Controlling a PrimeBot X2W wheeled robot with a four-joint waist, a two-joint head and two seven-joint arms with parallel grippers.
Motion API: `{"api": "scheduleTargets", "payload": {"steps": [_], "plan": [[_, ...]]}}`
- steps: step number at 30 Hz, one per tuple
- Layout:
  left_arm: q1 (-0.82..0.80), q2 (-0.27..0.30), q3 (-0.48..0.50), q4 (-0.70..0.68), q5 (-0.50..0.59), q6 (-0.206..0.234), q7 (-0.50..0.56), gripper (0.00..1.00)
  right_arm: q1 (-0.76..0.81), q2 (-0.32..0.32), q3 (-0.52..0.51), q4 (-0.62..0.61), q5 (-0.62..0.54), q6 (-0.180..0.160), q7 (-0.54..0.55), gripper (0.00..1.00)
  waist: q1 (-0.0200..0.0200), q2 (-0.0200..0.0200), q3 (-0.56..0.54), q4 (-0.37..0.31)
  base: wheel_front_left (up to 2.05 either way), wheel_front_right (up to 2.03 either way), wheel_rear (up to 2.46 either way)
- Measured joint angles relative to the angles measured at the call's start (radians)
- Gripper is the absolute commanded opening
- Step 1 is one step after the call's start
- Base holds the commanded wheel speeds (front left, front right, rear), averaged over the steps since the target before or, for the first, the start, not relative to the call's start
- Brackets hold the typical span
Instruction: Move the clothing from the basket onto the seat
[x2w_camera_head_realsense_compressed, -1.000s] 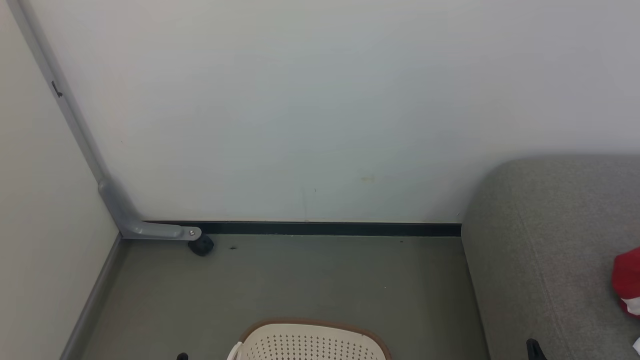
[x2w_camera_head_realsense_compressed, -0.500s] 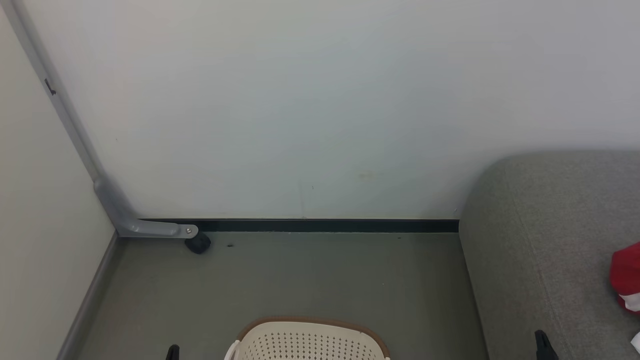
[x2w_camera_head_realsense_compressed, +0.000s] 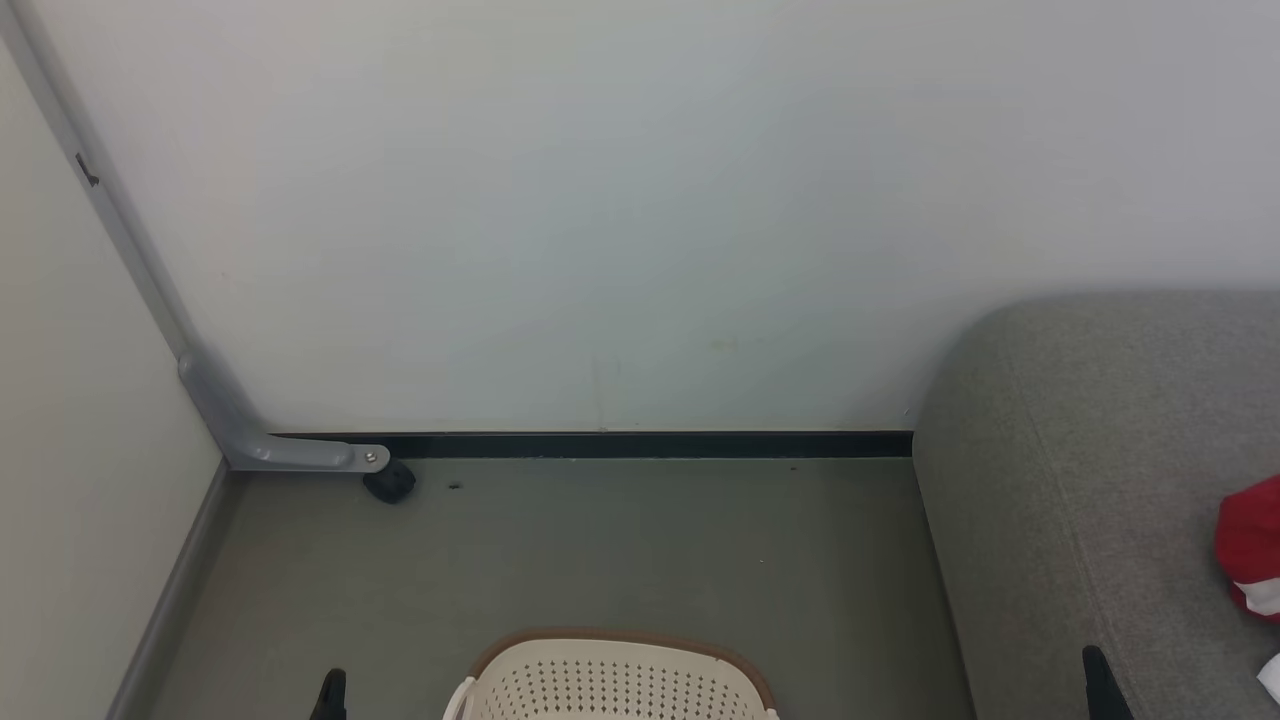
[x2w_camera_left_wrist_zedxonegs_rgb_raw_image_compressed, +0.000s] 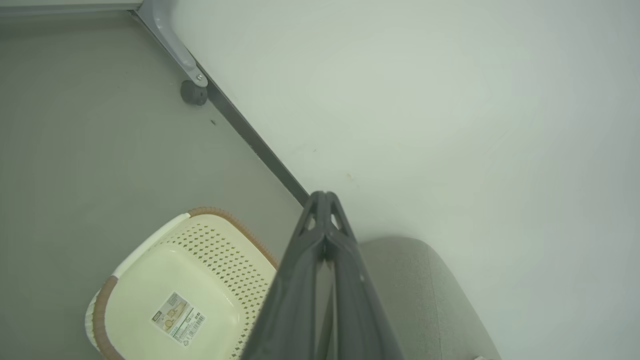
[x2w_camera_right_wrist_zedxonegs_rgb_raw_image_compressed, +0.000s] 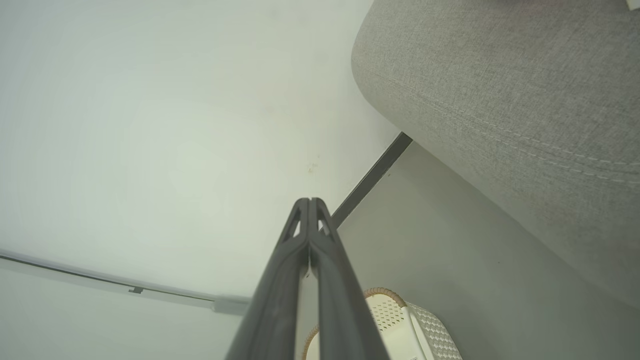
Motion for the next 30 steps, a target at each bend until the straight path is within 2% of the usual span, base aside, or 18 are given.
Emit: {"api": "scheduleTargets", "payload": {"steps": [30], "plan": [[-0.040,-0.003,0.070,-0.054,-0.360,-0.001,0.106,0.00,-0.062,0.017,-0.076,0.002,0.410,0.017,0.104,0.00,0.0000,0.0000,0.020,-0.016,0.00,0.00,0.00]]}}
